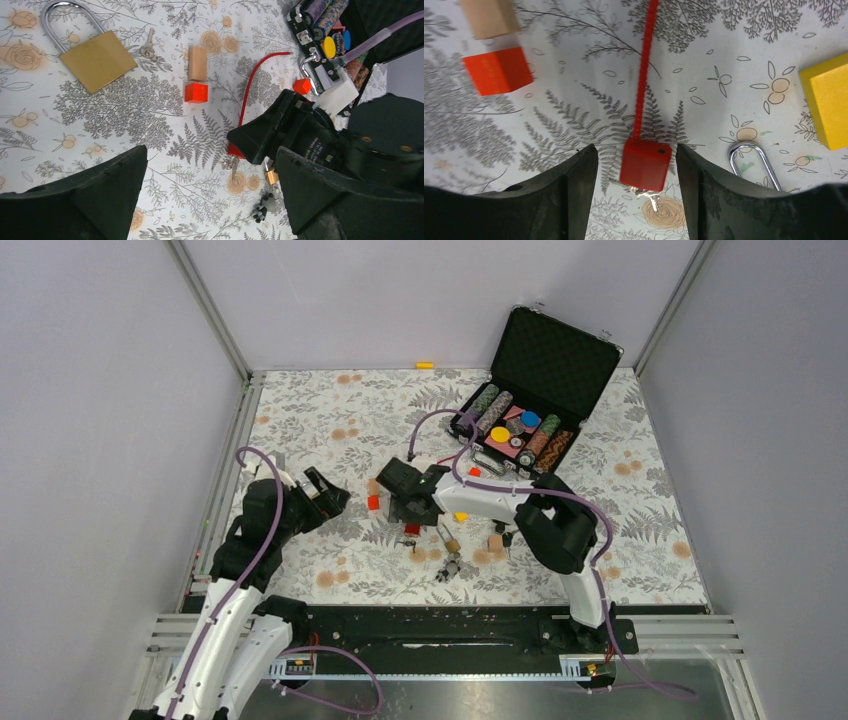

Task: Lock with the key
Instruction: Pick up the lock from the center of the board.

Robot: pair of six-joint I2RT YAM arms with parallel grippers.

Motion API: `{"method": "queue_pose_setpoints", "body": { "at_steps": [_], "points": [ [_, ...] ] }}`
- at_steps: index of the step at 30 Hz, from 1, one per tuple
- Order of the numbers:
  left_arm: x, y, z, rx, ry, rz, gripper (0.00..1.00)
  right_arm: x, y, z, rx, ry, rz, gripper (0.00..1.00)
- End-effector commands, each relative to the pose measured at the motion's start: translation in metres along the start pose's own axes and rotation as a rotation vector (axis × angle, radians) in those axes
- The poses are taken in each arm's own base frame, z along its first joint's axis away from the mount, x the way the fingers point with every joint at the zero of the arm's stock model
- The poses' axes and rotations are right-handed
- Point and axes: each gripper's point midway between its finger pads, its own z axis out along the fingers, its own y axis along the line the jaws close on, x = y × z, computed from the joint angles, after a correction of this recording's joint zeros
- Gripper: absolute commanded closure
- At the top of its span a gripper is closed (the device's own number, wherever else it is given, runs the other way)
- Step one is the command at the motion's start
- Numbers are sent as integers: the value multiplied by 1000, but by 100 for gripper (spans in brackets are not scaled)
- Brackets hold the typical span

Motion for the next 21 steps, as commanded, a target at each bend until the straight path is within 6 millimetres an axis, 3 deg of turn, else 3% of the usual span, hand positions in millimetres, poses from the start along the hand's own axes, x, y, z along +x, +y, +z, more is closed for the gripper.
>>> {"method": "queue_pose_setpoints", "body": {
  "at_steps": [1,9,16,19,21],
  "points": [
    [-16,-5,-13,-5,-53,34,1,-6,-4,8,94,-42,61,36],
    [-13,-1,-13,-9,-49,46,1,-30,-5,14,187,-111,-37,37],
    [-14,5,-11,-44,-50,52,1,-21,-17,30,249,-86,-48,48],
    [-12,6,-10,-47,-45,50,1,-17,-19,34,247,-57,-40,58],
    [-11,7,-9,-49,-42,50,1,-15,-17,36,222,-40,-38,76]
  ]
}}
